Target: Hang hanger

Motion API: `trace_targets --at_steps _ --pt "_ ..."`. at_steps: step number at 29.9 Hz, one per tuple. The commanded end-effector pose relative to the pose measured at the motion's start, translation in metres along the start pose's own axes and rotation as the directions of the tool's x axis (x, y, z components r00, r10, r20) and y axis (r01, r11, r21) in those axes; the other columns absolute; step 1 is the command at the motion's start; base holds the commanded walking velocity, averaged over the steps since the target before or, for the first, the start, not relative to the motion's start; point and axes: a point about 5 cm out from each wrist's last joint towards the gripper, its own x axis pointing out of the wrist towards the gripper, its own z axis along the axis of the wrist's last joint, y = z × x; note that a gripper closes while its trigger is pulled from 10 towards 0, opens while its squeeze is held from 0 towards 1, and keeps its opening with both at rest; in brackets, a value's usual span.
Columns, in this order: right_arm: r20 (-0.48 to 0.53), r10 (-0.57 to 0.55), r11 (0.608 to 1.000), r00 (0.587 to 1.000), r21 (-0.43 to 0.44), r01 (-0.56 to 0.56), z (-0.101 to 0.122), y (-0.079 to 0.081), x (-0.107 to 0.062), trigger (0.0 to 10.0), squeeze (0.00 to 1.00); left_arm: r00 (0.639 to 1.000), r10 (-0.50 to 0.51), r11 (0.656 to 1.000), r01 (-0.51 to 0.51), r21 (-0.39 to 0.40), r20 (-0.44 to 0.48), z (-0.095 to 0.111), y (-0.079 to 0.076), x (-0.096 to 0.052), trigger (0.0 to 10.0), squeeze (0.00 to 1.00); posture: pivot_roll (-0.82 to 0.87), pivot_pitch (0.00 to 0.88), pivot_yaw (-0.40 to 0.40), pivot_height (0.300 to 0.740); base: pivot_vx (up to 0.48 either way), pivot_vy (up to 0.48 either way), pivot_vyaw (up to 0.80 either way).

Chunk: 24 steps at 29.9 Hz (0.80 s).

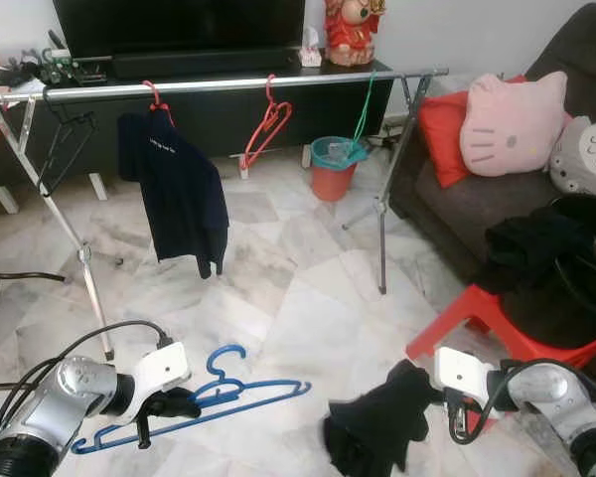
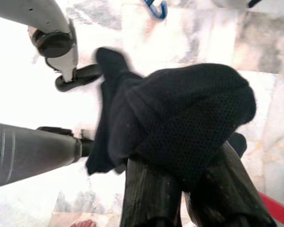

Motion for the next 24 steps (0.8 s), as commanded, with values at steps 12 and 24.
trace_targets --at_steps 12,24 --pt "0.038 -0.515 0.796 0.857 0.392 0.461 0.002 -0.01 0.03 0.0 0.0 0.84 0.539 0.753 -0.515 -0.41 -0.064 -0.028 -0.006 0.039 10.0 0.0 0.01 0.0 -0.092 0.74 0.0 0.0 0.0" --pt "-0.081 -0.911 0.23 0.405 0.716 0.659 0.013 -0.028 0.024 0.0 0.0 0.599 0.797 0.45 -0.671 -0.589 -0.073 -0.028 -0.004 0.033 10.0 0.0 0.02 0.0 -0.042 0.74 0.0 0.0 0.0"
